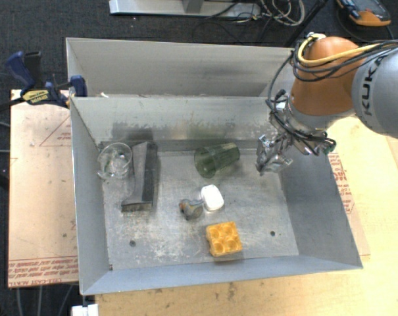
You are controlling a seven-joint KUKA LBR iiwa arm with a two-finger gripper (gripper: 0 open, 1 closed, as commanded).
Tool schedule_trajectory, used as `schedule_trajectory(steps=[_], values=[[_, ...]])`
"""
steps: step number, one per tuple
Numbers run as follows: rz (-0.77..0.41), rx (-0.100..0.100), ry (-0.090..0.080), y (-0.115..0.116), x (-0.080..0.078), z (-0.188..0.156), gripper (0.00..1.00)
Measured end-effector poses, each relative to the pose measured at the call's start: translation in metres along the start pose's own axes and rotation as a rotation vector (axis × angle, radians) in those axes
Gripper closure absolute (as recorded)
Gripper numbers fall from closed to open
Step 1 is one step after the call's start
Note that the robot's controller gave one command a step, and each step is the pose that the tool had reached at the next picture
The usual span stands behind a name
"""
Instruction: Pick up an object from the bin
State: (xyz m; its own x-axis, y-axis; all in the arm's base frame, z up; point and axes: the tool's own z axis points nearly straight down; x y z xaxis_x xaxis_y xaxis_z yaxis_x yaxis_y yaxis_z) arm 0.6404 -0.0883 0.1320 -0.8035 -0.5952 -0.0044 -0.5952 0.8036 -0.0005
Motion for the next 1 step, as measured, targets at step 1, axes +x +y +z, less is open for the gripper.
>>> schedule_trajectory(steps=[1], values=[[0.023,0.000,0.001,0.0090,-0.0065,0.0028,1.00]])
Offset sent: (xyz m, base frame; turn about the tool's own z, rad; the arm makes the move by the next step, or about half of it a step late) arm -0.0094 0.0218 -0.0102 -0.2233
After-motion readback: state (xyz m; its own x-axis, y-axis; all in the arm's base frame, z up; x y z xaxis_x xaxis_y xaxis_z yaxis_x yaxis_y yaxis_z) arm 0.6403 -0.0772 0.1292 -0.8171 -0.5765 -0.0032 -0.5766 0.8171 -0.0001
